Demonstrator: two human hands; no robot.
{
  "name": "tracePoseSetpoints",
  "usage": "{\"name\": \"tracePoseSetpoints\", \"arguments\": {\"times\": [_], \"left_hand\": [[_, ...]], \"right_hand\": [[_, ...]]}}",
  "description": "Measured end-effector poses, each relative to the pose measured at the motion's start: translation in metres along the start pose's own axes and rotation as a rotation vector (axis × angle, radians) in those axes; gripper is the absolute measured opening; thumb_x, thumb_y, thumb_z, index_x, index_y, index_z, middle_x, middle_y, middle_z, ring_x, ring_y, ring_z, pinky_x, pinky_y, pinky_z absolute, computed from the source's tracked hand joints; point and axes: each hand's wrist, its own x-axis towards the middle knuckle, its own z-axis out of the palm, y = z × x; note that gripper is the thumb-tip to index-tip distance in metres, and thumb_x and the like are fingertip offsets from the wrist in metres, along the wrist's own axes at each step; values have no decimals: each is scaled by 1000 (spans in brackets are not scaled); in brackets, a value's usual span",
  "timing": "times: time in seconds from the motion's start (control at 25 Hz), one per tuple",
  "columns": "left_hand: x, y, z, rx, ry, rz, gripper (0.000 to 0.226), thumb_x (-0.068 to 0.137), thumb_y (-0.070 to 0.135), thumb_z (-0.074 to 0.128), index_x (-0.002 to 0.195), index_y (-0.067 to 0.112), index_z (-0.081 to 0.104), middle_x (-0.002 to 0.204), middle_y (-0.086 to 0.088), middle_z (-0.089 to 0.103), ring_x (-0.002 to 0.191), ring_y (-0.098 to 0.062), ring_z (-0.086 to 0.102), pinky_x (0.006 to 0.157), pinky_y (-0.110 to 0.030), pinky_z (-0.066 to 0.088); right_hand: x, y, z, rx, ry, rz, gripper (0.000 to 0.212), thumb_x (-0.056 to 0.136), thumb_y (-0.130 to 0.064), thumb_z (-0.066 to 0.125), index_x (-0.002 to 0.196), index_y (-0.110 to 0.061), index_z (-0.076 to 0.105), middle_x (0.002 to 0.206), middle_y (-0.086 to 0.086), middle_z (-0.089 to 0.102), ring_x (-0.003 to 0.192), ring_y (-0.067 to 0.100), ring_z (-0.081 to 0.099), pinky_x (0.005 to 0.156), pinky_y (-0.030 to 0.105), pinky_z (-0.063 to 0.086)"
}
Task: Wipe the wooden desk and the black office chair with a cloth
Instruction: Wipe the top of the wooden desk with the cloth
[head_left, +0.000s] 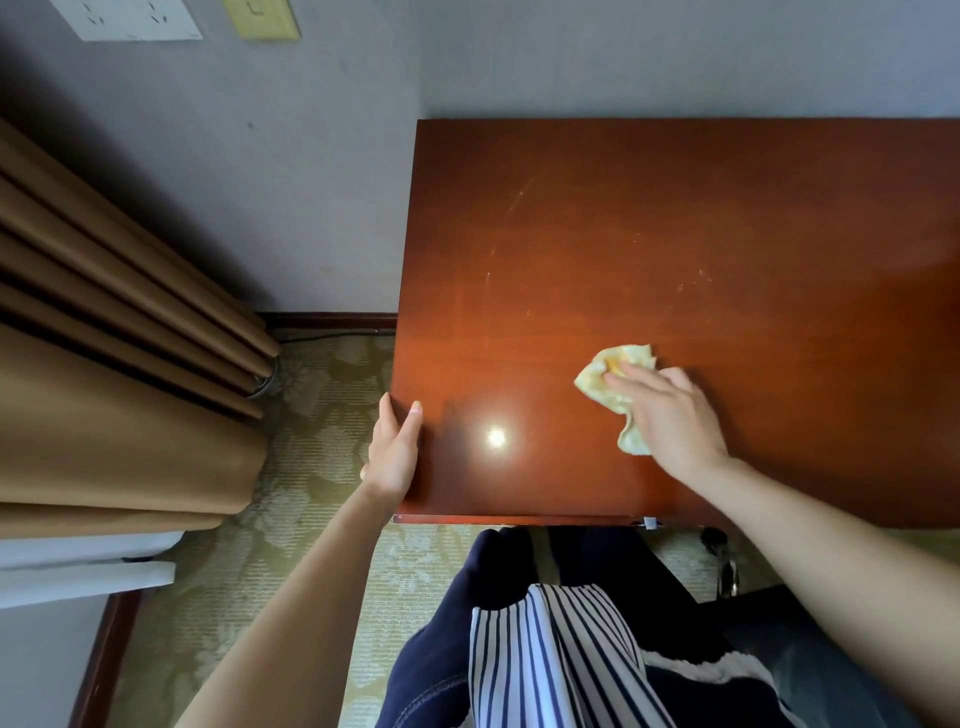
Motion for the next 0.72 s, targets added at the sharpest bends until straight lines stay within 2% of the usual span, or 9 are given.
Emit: {"name": "tracePoseSetpoints", "arguments": {"times": [0.08,0.2,0.32,0.48,0.64,0.72], "left_hand": [[0,0,0,2,-2,8,79,74,61,37,145,27,26,145,2,41,134,-22,38,114,-51,19],[-1,0,0,15,1,10,81,73,62,37,145,27,25,146,2,39,134,-22,36,114,-50,19],[1,1,0,83,21,-24,83,75,66,37,147,28,22,151,-2,31,137,-26,30,115,-50,16],[10,2,4,205,84,-147,68,94,62,27,150,34,3,158,0,10,144,-30,8,115,-49,4],[10,6,11,301,123,-163,67,94,61,24,151,32,3,158,-1,12,142,-31,12,114,-50,7],[10,5,12,333,135,-166,67,94,61,24,151,32,2,157,-2,13,141,-32,14,114,-50,9]], "right_hand": [[10,9,-2,5,50,151,49,93,-1,46,133,-30,52,142,-9,46,109,21,42,92,37,42],[28,1,-2,38,65,335,46,94,-8,46,132,-34,52,139,-10,50,114,22,40,87,34,44],[36,-21,2,7,13,389,47,94,-11,46,134,-35,49,140,-9,47,122,24,35,87,33,43],[31,-59,7,-20,-73,207,50,93,-9,43,136,-34,46,143,-9,44,123,27,33,90,35,44],[9,-111,19,19,-104,-37,48,92,-12,43,134,-35,47,143,-11,42,122,27,34,87,33,45],[-7,-134,30,58,-115,-148,46,91,-11,46,130,-34,52,141,-10,44,120,28,36,79,33,44]]}}
